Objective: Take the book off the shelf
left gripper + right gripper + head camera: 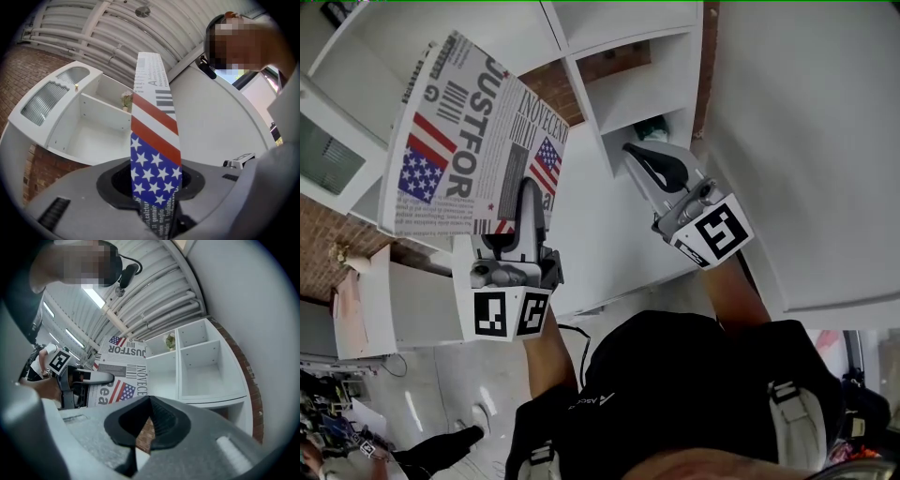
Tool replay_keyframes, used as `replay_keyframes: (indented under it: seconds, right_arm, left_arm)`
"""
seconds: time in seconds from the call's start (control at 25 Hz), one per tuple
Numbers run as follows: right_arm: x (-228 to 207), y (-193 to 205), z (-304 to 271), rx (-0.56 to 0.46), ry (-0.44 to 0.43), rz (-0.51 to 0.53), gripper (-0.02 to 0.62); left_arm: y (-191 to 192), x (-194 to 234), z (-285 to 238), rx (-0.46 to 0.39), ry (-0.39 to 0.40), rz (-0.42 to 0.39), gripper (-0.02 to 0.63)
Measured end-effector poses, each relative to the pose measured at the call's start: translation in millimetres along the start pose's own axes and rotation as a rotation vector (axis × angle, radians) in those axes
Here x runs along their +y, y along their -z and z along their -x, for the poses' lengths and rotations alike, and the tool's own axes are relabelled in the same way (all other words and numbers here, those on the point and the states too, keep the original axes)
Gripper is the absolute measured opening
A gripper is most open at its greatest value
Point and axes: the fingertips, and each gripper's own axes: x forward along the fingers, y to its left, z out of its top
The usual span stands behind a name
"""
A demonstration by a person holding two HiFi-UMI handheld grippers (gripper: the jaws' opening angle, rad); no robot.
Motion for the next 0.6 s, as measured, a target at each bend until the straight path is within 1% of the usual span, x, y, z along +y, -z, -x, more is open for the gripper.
replay_keyframes:
  seconds: [0.16, 0.32, 0.6]
  right_arm:
    - [5.0, -3.5, -7.3, 0.007, 0.012, 0.016, 0.0]
    - [2.8, -4.2, -3.8, 0.011, 0.033, 0.019, 0.0]
    - [2.6, -3.7, 1.7, 0.02, 0.047, 0.014, 0.0]
  left_arm:
    - [-0.4, 2.1, -0.1, -0.001, 0.026, -0.003, 0.152]
    - [-0.5, 2.5, -0.2, -0.004, 0.032, 0.003, 0.152]
    - [0.1, 2.4, -0.7, -0.006, 0.037, 0.003, 0.152]
